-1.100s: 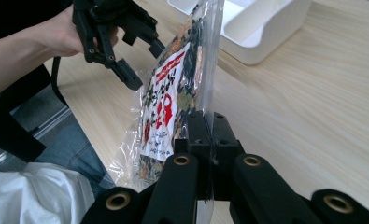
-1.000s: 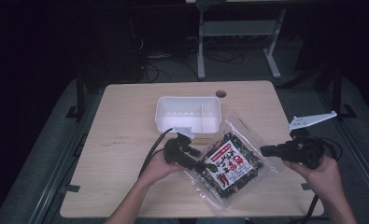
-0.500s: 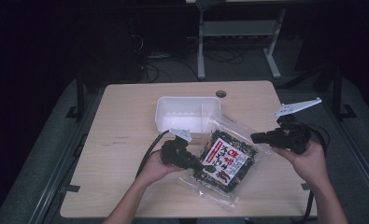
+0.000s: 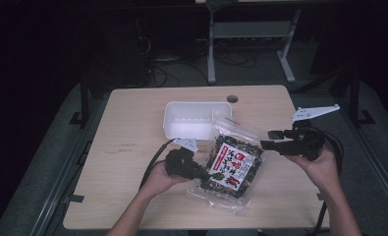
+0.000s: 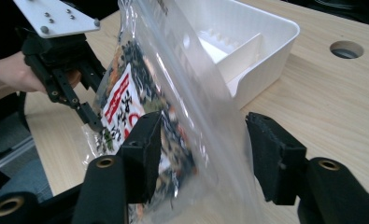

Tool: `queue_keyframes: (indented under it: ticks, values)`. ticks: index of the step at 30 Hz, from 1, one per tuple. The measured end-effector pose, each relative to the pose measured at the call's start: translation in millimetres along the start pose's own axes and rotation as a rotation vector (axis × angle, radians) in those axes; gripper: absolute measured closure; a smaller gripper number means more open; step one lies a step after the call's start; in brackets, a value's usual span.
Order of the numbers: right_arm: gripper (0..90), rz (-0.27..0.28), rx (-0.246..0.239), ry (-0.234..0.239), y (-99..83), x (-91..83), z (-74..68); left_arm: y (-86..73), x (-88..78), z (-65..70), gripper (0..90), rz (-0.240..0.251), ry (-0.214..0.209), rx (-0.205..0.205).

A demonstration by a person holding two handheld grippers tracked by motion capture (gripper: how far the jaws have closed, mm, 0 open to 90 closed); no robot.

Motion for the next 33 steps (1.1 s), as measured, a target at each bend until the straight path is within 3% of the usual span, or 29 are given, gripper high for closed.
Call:
queue_keyframes:
  ticks: [5, 9, 17, 20, 23, 26, 31, 33]
  values:
    - [37.1, 0.028, 0.031, 0.038, -16.4, 1.6, 6.3, -4.2, -1.7, -1.1, 72.4, 0.005, 0.013, 0.0]
    - [35.4, 0.039, 0.048, 0.041, -25.6, 6.2, 10.3, -4.0, -2.3, 0.0, 72.4, 0.001, 0.019, 0.017]
    - [37.3, 0.033, 0.062, 0.138, -40.6, 34.0, 6.2, -4.6, -2.7, 0.8, 72.5, 0.001, 0.018, 0.016]
    - [42.5, 0.032, 0.064, 0.191, -41.4, 46.3, 2.6, -4.5, -3.0, 1.1, 72.5, 0.0, 0.017, 0.02]
    - [46.6, 0.043, 0.066, 0.21, -39.6, 48.6, 0.1, -5.0, -2.7, 1.3, 72.5, -0.003, 0.02, 0.023]
    - [55.5, 0.063, 0.077, 0.268, -36.2, 50.0, -3.5, -4.9, -1.9, 2.9, 72.6, -0.002, 0.025, 0.032]
    - [65.3, 0.063, 0.072, 0.274, -35.5, 49.7, -5.7, -5.3, -2.1, 3.0, 72.1, -0.006, 0.025, 0.031]
    - [69.1, 0.058, 0.091, 0.306, -35.1, 46.9, -5.8, -6.0, -2.4, 1.2, 68.4, -0.007, 0.04, 0.017]
Point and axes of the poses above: each handheld gripper's, and its own axes: x roughly forward along the jaws, y roughly out of its top, z roughly to its right, the point moved 3 cm from there along x, roughly forward along the jaws, and after that the axes turned 2 degrees about -z, right-handed, at the moved point
